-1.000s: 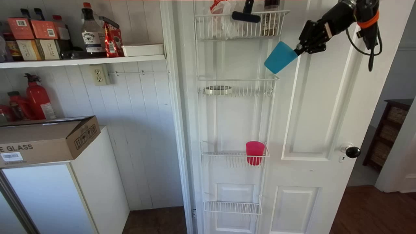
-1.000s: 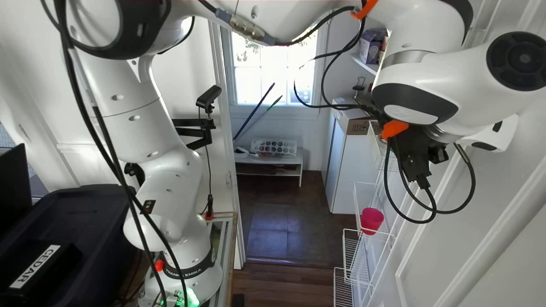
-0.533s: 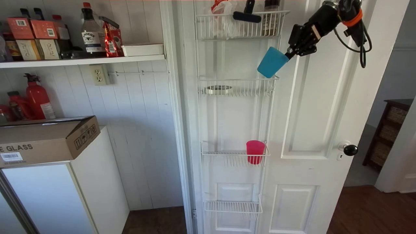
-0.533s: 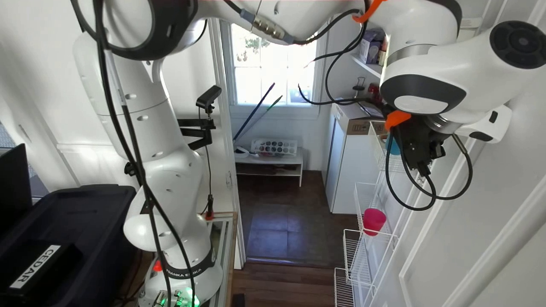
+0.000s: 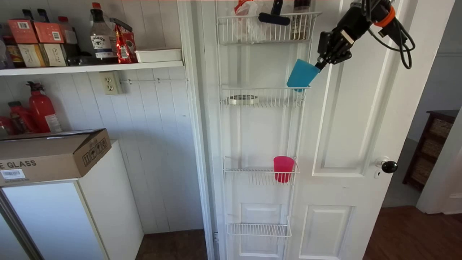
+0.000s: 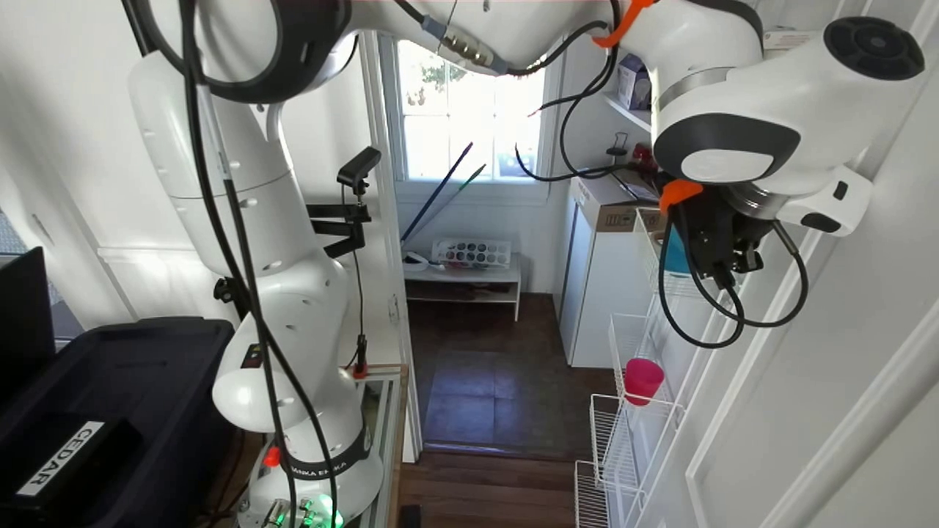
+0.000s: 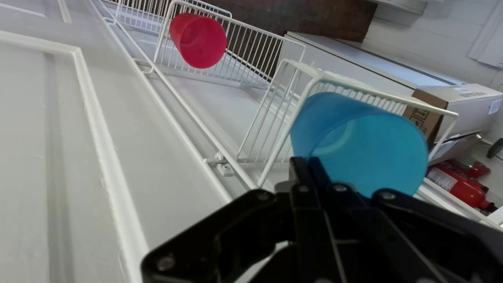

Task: Pick up the blue cup and put it on the second white rack from the top on the door

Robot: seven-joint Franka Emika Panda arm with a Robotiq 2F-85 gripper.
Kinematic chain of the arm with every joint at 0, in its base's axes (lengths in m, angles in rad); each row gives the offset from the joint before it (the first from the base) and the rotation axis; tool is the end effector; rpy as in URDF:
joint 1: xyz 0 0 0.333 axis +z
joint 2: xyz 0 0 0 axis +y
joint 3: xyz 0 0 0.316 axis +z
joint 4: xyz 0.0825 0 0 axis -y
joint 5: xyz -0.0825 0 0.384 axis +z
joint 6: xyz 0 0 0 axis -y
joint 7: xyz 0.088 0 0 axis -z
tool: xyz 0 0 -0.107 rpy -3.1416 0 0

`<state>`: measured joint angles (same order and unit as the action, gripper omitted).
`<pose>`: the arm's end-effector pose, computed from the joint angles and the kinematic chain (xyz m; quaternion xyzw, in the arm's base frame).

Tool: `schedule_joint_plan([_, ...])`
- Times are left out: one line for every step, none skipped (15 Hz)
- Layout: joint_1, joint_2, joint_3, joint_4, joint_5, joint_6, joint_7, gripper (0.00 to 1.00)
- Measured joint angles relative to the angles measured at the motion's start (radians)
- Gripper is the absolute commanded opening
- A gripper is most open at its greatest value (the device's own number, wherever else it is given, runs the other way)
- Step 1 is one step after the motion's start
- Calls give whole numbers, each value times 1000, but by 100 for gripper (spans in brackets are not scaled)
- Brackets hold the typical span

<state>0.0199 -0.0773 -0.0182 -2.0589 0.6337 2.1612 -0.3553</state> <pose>0.5516 0.0244 0.4943 -0.9577 -0.0208 -0.1320 0.2548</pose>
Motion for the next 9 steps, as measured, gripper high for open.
schedule_joint_plan([0, 4, 5, 1, -2, 7, 11, 1])
schedule_joint_plan([1, 9, 9, 2, -3, 14, 21, 1])
schedule_joint_plan([2, 14, 14, 3, -3, 22, 30, 1])
schedule_joint_plan([2, 21, 19, 4, -3, 32, 39, 1])
schedule_joint_plan([4, 28, 23, 6, -3, 39, 48, 1])
schedule_joint_plan([6, 35, 26, 9, -3, 46, 56, 1])
schedule_joint_plan([7, 41, 29, 12, -5, 51, 66, 1])
schedule_joint_plan([8, 45, 32, 15, -10, 57, 79, 1])
schedule_joint_plan([9, 48, 34, 18, -15, 61, 94, 1])
